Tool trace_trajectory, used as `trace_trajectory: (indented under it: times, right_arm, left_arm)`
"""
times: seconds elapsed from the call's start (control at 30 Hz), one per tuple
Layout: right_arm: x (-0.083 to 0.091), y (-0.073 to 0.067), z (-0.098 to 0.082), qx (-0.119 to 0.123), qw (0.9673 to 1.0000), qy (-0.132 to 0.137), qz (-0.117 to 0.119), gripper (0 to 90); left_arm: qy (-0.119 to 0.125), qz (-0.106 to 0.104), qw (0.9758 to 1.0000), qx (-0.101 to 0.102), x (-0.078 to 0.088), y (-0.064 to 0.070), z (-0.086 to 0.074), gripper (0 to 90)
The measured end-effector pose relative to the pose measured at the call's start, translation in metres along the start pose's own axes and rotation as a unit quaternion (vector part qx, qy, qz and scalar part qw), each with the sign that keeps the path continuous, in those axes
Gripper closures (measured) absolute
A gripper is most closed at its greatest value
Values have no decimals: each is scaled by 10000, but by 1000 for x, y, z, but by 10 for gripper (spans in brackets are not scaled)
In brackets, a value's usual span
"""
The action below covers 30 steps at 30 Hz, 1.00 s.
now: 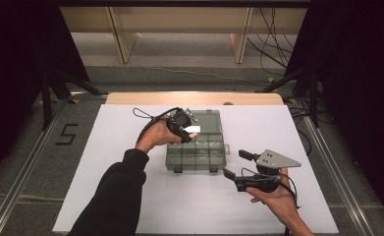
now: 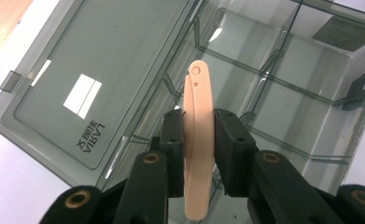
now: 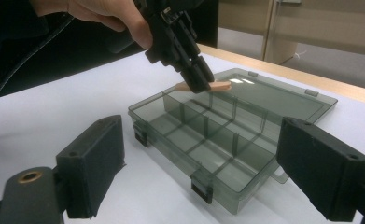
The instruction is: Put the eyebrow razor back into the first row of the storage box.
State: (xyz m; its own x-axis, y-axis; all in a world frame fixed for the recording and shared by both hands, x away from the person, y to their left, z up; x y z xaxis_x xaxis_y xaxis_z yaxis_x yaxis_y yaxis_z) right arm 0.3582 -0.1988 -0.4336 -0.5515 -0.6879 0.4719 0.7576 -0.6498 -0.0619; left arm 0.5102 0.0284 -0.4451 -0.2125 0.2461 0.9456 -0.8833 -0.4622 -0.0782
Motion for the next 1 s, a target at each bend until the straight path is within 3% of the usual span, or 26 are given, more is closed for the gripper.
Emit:
trace_trajectory:
  times: [0.1, 0.17, 0.4, 0.47, 0.53, 0.7, 1.0]
  right_arm:
    - [0, 0, 0, -1, 10000, 3, 5, 162]
    - [0, -2, -1, -125, 9999, -49, 77, 162]
    - [0, -2, -1, -129, 9999, -37, 80, 162]
    - [-1, 0, 0, -11, 10000, 26, -4, 162]
    - [0, -2, -1, -120, 9999, -44, 75, 162]
    - [0, -2, -1, -124, 9999, -46, 73, 162]
    - [0, -2, -1, -116, 9999, -55, 73, 162]
  left_arm:
    - [-5, -11, 10000, 26, -3, -1, 1, 739]
    - [-14, -2, 10000, 7, -4, -1, 1, 739]
    - [-32, -27, 10000, 78, -8, -2, 2, 738]
    - [-30, -17, 10000, 84, -9, -2, 2, 738]
    - [-59, -30, 10000, 73, -11, -1, 2, 737]
    - [-86, -24, 9999, 85, -15, 0, 3, 734]
    - [-46, 14, 9996, 265, -17, -2, -1, 653]
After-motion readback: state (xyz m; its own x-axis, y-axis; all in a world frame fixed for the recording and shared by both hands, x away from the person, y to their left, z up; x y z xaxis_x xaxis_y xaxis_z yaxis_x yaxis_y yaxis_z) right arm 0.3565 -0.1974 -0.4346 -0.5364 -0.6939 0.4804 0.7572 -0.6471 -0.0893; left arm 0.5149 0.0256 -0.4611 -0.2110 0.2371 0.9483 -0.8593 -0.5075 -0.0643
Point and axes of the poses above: each handheld gripper's, and its own axes: x roughly backward along the jaws, z roughly out of its top, y roughly to its right, the point moved 4 cm from there along -x, roughly forward along the jaws, and after that the axes turned 10 degrees about -y, right-handed, at the moved point
